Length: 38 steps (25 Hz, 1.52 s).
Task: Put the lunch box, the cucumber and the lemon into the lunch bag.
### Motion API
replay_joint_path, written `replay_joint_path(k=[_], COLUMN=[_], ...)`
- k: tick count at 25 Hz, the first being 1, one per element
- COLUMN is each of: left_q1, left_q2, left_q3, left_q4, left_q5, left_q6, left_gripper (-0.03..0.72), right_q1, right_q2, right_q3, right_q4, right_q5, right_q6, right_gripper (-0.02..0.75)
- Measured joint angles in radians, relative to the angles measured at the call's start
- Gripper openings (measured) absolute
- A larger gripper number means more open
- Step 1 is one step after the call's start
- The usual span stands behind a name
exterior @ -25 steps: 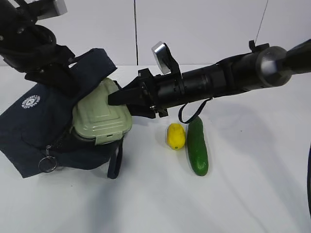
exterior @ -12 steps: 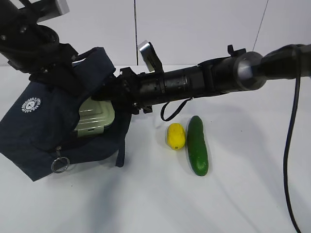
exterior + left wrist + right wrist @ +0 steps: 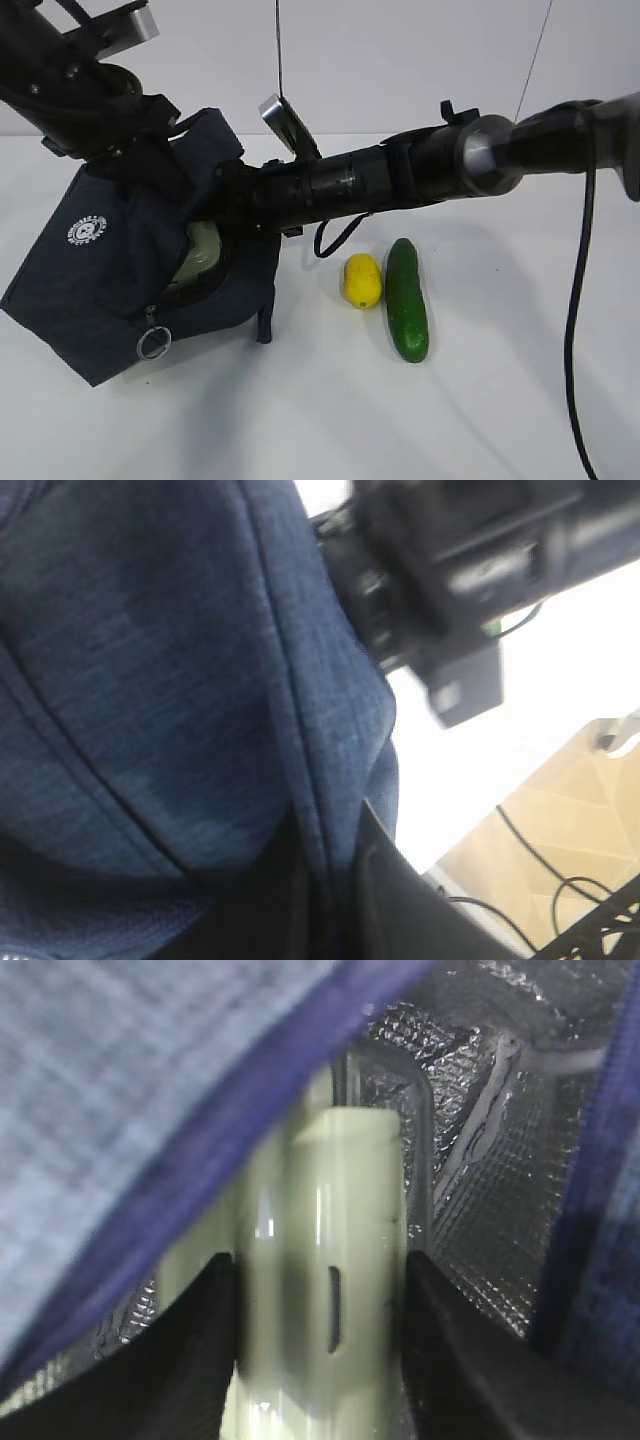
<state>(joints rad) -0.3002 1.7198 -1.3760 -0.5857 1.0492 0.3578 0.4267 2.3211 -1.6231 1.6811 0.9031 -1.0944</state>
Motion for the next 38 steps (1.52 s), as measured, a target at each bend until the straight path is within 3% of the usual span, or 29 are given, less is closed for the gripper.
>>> replay_joint_path(k=[7, 24, 38], left_q1=[0.0, 0.0, 0.0], left_q2=[0.016, 0.034, 0.042], left_q3=[0.0, 0.0, 0.0], left_q4=[-0.002, -0.017, -0.016], left_q5=[-0.008, -0.035, -0.035], left_q6=[0.006, 0.008, 0.008], left_gripper=[0.008, 0.008, 0.008], right_q1=[0.008, 0.008, -0.005], right_q2=[0.0, 0.0, -0.003], right_q3=[0.0, 0.0, -0.004], right_q4=[0.004, -0.142, -0.175], right_q5=[-0.038, -0.059, 0.01], right_q6=[-0.008, 0.076, 0.094], right_gripper=[0.358, 0.358, 0.414])
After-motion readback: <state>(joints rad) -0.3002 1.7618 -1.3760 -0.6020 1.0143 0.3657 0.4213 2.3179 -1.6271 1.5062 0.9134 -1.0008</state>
